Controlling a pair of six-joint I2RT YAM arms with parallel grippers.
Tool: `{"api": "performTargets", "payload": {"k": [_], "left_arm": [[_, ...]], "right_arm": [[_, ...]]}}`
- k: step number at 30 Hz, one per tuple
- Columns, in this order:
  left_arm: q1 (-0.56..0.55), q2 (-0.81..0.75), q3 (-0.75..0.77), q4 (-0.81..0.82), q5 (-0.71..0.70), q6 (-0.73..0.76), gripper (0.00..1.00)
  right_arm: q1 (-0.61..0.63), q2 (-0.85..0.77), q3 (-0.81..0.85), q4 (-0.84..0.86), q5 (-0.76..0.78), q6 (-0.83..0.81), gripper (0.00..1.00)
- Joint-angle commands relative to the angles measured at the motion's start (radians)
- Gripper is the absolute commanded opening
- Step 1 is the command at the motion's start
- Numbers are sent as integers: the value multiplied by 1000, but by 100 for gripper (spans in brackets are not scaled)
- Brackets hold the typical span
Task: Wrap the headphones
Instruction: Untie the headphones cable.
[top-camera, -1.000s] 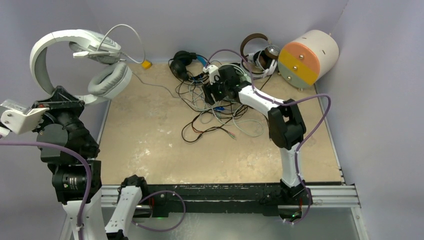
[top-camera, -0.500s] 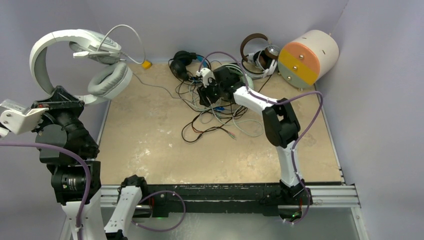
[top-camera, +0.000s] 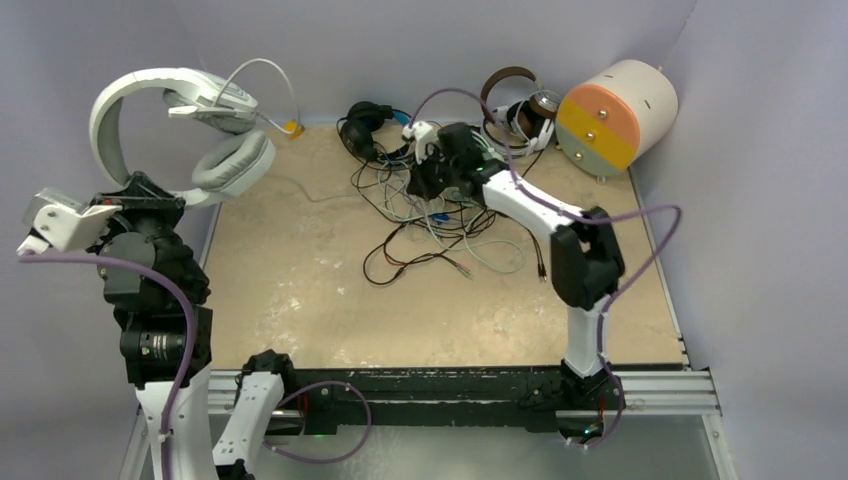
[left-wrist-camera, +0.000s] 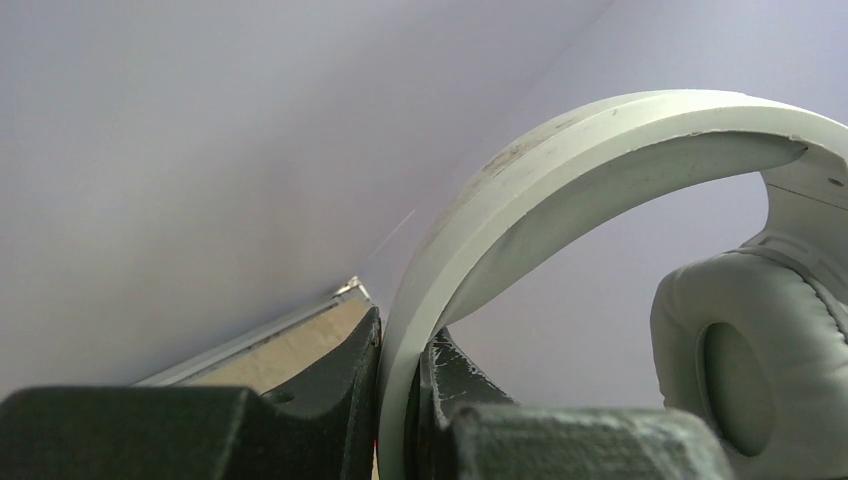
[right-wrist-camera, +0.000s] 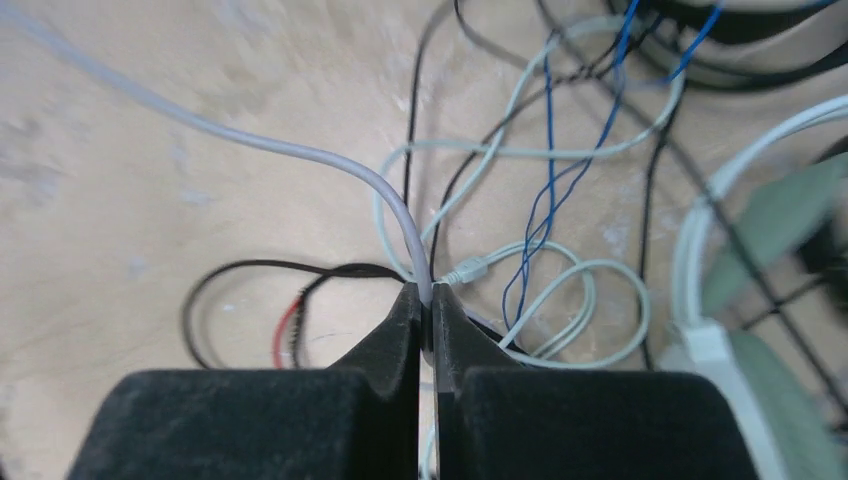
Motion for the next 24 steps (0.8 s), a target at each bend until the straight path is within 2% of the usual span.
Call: {"api": "performTargets", "payload": {"k": [1,5,8,13,17,24], "left_arm": [[-4,9,-37,120,35,-48,0],[-4,23,-68,100,61,-81,0],[-4,33,-87,89,96,-107,0],[-4,48,-122,82,176,-146,0],[-4,76,-151,83,282,-156,0],[-5,159,-205,54,473,-164,0]], "right_arm": [[1,-300,49,-21,-9,68,0],[2,-469,128,-97,-53,132,0],[4,-561,201,-161,-23,180,0],[4,-725,149,-192,254,282,0],[2,-774,103,-253,514,284,0],[3,-816,-24,-331,494,279,0]]}}
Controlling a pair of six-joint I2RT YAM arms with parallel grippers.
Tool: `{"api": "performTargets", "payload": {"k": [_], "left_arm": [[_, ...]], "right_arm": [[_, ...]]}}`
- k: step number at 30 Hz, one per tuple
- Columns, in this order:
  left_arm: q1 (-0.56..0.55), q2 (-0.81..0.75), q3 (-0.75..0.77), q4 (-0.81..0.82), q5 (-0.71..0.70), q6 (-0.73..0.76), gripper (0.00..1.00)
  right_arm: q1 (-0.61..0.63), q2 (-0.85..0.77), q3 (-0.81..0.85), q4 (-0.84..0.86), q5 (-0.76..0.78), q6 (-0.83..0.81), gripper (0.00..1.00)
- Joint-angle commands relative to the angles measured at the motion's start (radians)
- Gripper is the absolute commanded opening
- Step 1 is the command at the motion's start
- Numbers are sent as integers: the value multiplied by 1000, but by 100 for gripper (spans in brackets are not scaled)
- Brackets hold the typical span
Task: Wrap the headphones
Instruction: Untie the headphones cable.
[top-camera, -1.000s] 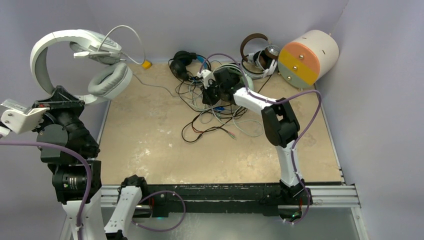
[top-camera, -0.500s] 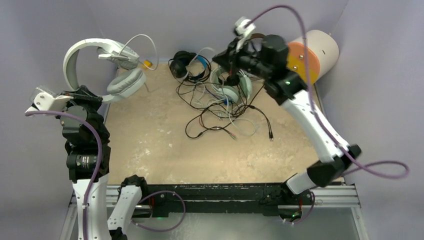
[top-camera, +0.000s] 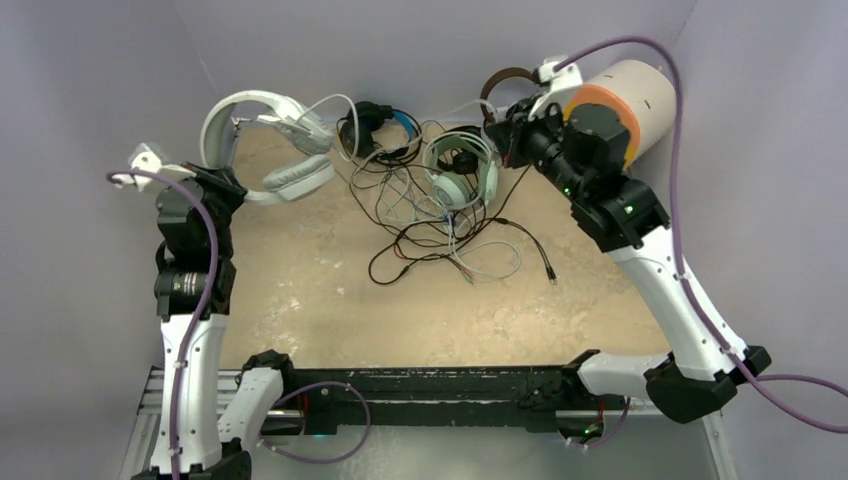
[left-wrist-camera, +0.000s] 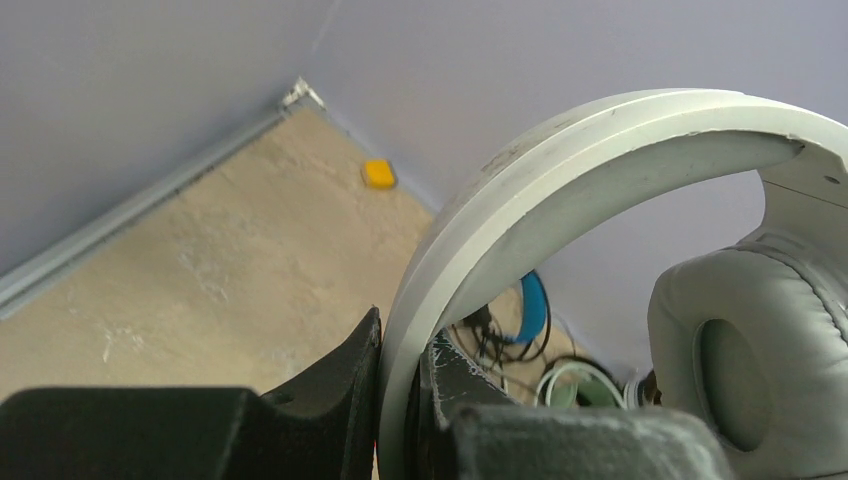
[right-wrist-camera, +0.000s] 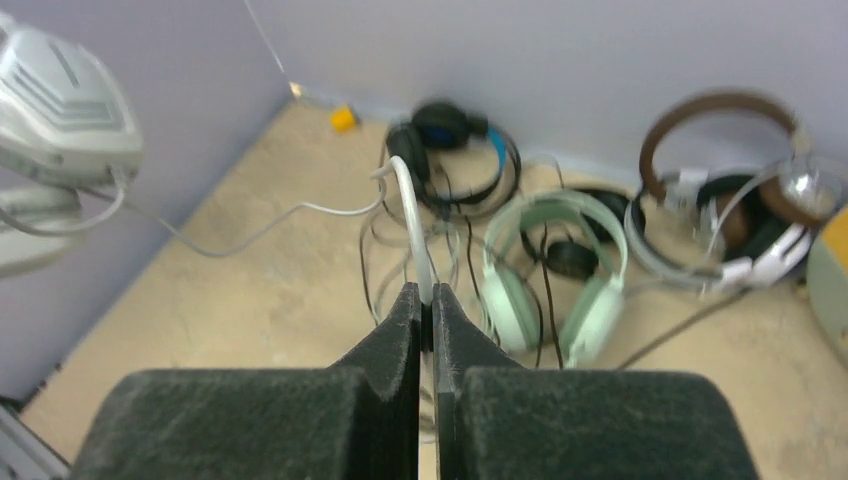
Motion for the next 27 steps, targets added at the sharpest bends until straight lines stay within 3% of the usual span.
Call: {"api": "performTargets", "payload": {"k": [1,12,19,23,27], "left_arm": [[-4,36,-30,61,159,-66,0],[-4,86,-157,114,437,-54,0],[-4,117,-163,113,482,-9,0],[-4,133,-185,131,559,0,0],[-4,139,-198,126,546,-1,0]], "right_arm": [[2,-25,-122,-74,55,36,0],[2,-33,-459,-121,182,201,0],[2,-43,-571,18,-241,78,0],[2,-70,-545,-7,-343,51,0],[2,-125,-535,-71,-368,37,0]]}}
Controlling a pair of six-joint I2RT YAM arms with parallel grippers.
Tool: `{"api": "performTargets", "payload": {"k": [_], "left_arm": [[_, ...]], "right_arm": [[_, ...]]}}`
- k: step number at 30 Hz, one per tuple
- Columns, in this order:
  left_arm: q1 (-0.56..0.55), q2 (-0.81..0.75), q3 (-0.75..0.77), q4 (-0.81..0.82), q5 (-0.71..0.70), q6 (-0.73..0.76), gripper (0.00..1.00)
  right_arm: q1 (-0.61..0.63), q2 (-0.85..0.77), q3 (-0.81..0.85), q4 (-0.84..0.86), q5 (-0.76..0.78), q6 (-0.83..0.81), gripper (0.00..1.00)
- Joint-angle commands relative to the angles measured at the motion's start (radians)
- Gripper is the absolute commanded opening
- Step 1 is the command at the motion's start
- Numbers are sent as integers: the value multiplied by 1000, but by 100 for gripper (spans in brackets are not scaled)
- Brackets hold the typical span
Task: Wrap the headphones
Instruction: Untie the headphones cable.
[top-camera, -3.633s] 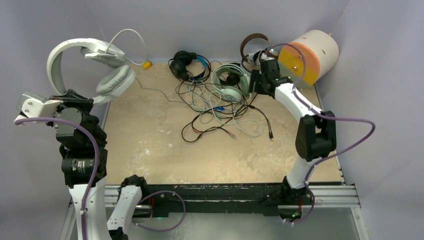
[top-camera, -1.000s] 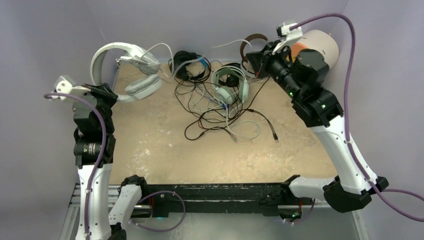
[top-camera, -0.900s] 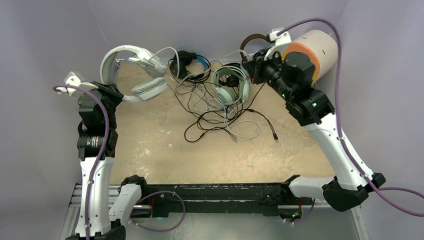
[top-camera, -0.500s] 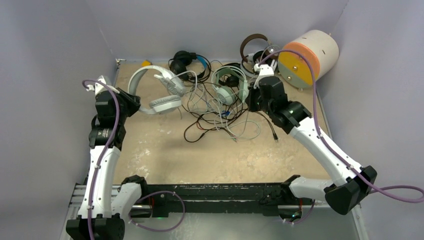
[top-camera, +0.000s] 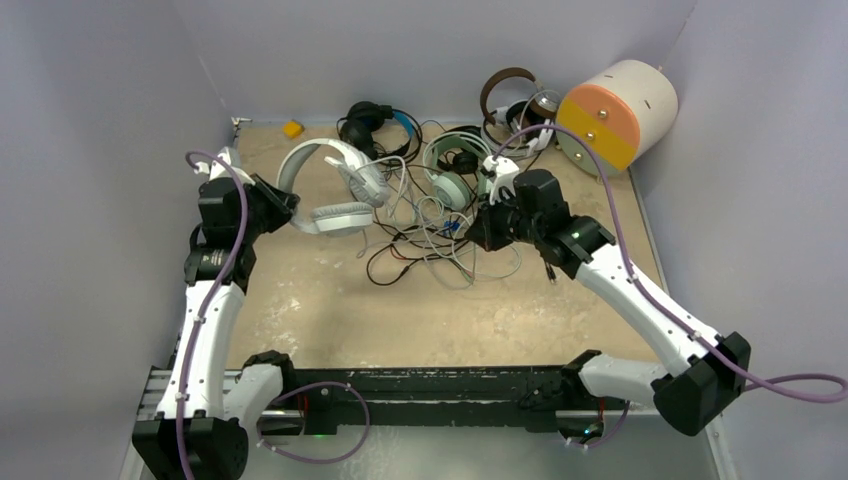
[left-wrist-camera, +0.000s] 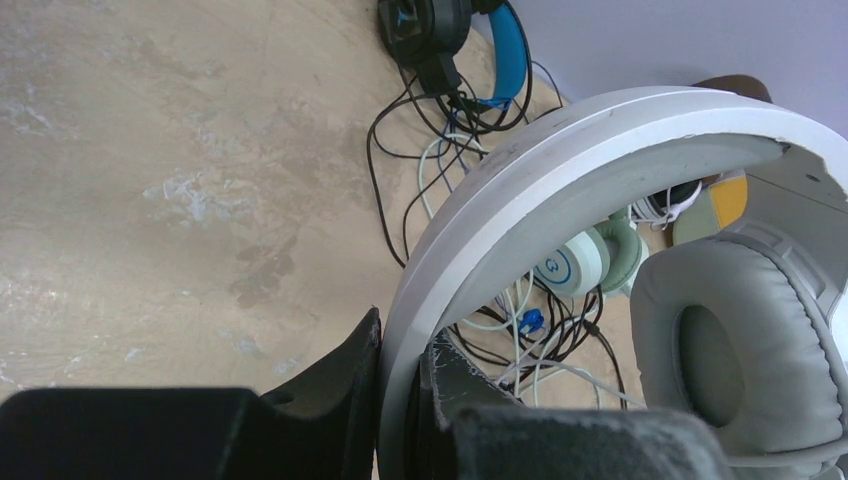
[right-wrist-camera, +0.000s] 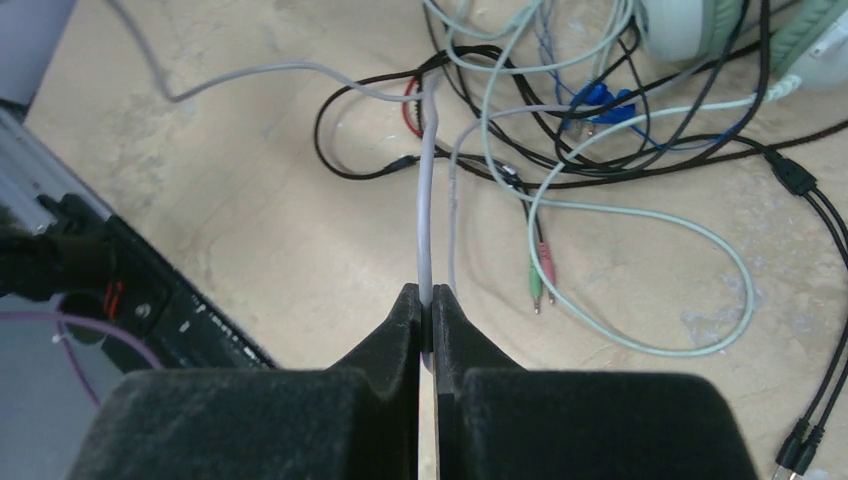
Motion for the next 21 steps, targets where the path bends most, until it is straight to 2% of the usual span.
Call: {"api": "performTargets", "payload": {"k": [1,3,7,10,13,18,19,21], "left_arm": [[-4,-6,-6,95,33,-15,0],[-4,-14,-6,84,0,-21,0],[-4,-64,-4,61,-119,-36,0],[-4,-141,-6,41,-280,-50,0],[-4,-238,-3,24,-492,-58,0],[-4,-369,74,-97,-903,-154,0],[-4,-379,93,-123,-963,-167,0],[-4,-399,122,-162,-1049,-193,0]], "right_arm": [[1,-76,38,-41,-129,-46,0],[2,-51,35,-87,-230,-77,0],[42,82,1,-103,-555,-104,0],[195,114,-39,-24,-549,-94,0],[315,130,-4,25,-527,-105,0],[362,159,46,98,-552,-127,0],[363,174,56,96,-538,-137,12],[363,213,91,60,-450,-156,49]]}}
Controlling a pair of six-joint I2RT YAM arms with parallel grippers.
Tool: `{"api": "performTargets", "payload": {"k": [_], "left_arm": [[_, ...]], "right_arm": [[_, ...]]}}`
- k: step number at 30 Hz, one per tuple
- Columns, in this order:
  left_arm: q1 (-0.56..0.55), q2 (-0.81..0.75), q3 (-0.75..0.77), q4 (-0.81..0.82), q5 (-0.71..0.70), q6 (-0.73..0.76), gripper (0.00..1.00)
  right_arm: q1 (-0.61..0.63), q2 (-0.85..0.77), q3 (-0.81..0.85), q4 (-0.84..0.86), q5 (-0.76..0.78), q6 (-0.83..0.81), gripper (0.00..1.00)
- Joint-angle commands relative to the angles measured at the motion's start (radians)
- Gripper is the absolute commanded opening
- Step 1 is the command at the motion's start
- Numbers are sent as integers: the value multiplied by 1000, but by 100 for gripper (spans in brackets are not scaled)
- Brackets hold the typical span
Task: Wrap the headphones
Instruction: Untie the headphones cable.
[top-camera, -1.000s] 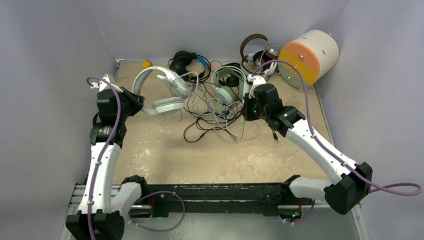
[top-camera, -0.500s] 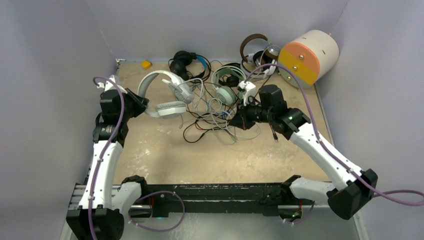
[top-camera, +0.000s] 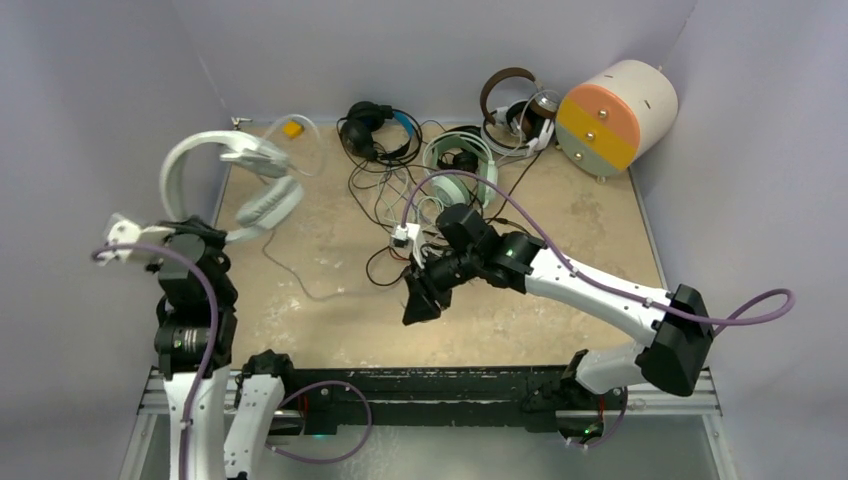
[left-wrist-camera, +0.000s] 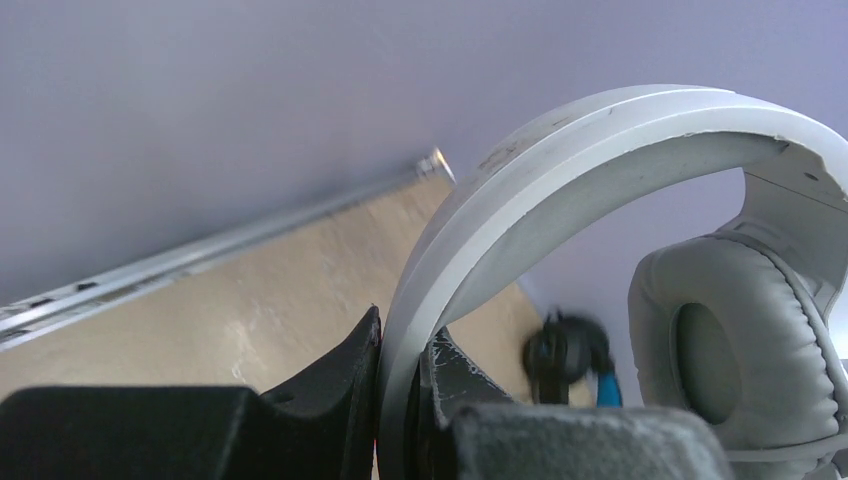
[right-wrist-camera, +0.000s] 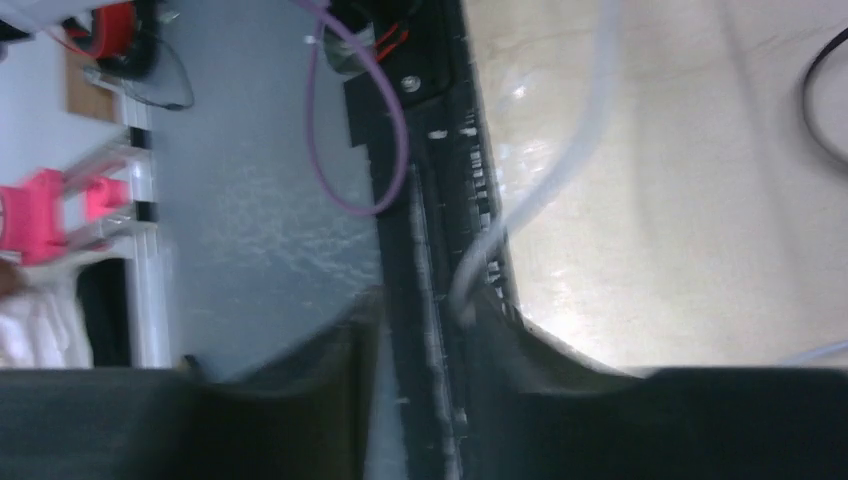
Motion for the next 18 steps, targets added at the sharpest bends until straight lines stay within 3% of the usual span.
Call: {"api": "performTargets", "payload": {"k": [1,8,12,18], "left_arm": [[0,-49,106,-28,-362,-139,0],[0,-113,118,-39,-491,-162,0],[0,-121,164,-65,-493,-176,0],[0,-131,235,-79,-473,-155,0]], "right_arm": [[-6,53,98,0,102,-33,56],[-89,156,200,-45,416,55,59],[-101,248,290,-75,647,69,60],[-100,456,454,-126,830,25,59]]}}
